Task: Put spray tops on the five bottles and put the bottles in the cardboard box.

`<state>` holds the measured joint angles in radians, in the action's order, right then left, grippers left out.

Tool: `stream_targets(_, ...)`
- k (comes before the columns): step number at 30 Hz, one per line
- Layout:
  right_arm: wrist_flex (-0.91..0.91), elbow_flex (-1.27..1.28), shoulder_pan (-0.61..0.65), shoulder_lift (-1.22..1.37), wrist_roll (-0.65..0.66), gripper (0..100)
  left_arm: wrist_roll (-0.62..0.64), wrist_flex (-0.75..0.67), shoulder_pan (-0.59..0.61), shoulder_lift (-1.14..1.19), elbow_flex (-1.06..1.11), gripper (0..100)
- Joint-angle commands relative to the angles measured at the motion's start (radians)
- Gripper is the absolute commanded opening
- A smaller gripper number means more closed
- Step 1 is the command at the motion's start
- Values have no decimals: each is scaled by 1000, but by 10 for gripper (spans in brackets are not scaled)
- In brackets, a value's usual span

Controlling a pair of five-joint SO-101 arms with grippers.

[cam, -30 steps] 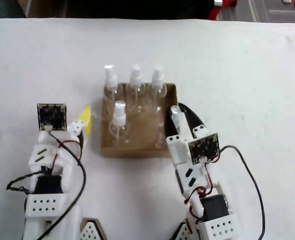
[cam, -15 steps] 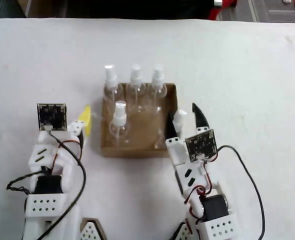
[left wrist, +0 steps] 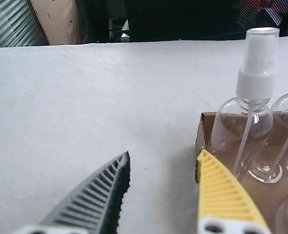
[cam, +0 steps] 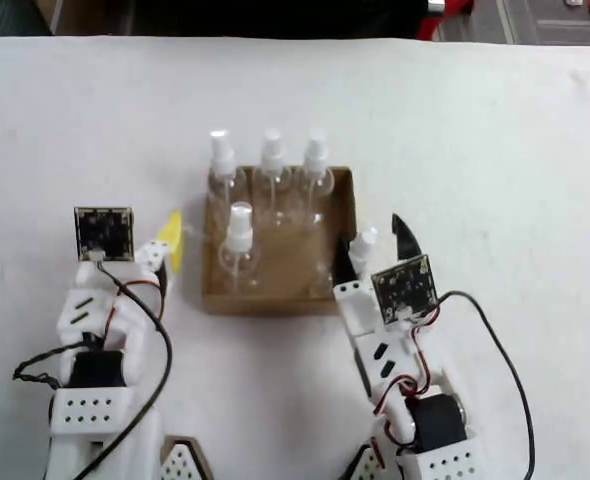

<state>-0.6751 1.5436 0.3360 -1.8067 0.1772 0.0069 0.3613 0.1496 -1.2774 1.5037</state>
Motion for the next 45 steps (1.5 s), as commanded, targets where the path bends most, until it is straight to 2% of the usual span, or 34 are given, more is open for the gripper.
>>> stream_targets(1,-30,-40,5,7,-2,227,-11,-29,7,-19,-14,207)
stream_targets(8,-50,-44,76,7,-2,307,-11,-28,7,-19,-14,207)
stream_targets(12,-50,-48,108,7,0,307,-11,-28,7,-19,-14,207)
stream_targets(45,-91,-104,101,15,-2,306,-11,-28,4,-19,-14,207)
